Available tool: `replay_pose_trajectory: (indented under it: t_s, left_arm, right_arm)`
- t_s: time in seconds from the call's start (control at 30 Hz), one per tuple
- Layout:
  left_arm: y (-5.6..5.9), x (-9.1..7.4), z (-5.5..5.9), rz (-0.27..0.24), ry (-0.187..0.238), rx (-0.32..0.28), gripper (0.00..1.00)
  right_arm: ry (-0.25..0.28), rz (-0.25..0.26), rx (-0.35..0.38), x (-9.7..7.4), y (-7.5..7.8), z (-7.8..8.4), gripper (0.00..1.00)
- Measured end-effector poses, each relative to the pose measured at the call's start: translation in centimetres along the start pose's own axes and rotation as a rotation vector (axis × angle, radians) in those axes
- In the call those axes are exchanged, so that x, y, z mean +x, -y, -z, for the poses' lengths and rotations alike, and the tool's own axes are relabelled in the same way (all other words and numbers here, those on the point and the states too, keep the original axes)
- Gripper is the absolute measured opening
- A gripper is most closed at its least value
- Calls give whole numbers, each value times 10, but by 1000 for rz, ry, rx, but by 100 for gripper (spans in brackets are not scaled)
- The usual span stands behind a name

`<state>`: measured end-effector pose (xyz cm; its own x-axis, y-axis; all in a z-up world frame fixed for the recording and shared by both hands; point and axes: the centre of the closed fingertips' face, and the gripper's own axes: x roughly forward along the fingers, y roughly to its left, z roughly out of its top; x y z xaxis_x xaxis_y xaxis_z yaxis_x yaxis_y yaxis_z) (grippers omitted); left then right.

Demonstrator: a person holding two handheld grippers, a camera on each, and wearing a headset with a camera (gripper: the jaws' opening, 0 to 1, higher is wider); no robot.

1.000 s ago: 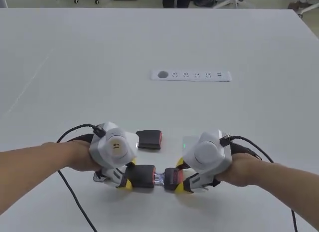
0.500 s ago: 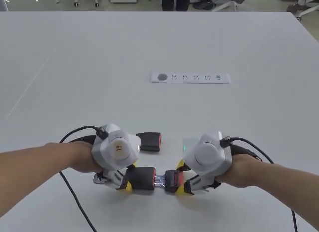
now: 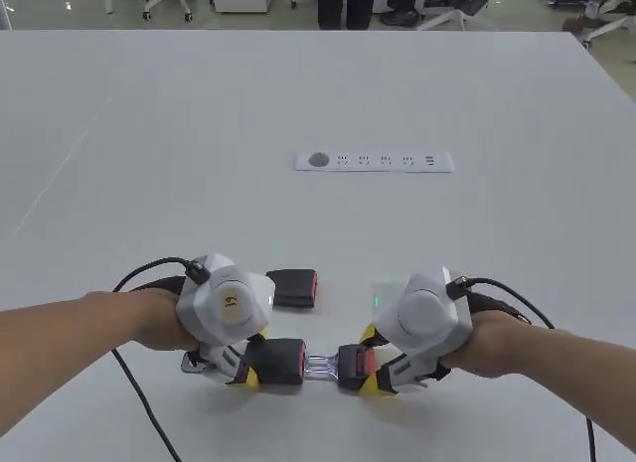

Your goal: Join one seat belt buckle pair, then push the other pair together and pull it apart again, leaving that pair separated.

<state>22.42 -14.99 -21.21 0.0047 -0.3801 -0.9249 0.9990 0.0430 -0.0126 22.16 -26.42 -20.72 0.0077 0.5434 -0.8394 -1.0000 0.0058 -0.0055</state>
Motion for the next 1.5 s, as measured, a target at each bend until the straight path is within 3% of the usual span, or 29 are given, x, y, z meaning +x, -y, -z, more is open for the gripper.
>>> replay_pose_trajectory:
  t_s: [0.43,1.0,1.5]
  left_arm:
    - [3,-1,-3,-4,4,-8,33]
    - [2,-1,-2,-3,-2,-8,33]
    - [1,0,-1,-2,-9,-8,33]
  right_arm:
    - [-13,1,6,-14,-2,16,30]
    - [-44,0,4,-28,2,49,31]
    - [-65,-2,5,-40,2,66,31]
